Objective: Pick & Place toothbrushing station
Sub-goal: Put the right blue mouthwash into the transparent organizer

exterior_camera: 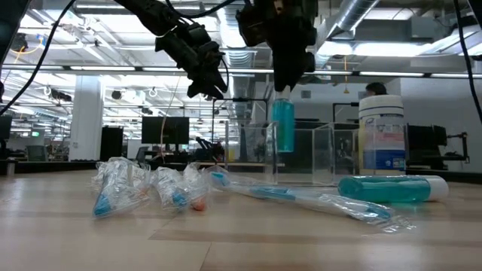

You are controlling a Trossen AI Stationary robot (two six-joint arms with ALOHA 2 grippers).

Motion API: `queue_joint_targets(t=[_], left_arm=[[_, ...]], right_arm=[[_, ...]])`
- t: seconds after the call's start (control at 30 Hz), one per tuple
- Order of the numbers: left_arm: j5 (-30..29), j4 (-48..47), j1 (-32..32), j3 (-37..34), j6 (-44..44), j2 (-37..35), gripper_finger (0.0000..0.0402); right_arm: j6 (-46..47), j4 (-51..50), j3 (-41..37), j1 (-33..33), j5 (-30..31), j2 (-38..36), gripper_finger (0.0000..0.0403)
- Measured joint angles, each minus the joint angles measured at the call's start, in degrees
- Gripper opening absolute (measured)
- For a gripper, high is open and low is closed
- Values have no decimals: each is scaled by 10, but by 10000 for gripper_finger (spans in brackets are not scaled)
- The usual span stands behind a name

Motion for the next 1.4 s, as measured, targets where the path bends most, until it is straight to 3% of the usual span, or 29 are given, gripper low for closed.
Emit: queue_joint_targets(t=[0.53,0.83,1.4], left_arm=[[10,0,0,0,-4,0,159],[9,2,0,0,-12,0,159],[9,12,-13,0,-19,0,159]], right_arm=[[-21,26,-2,-8,0,0,82],[-18,58,-83,-10,-21,0,82],[-33,85,-84,-18,-21,0,82]])
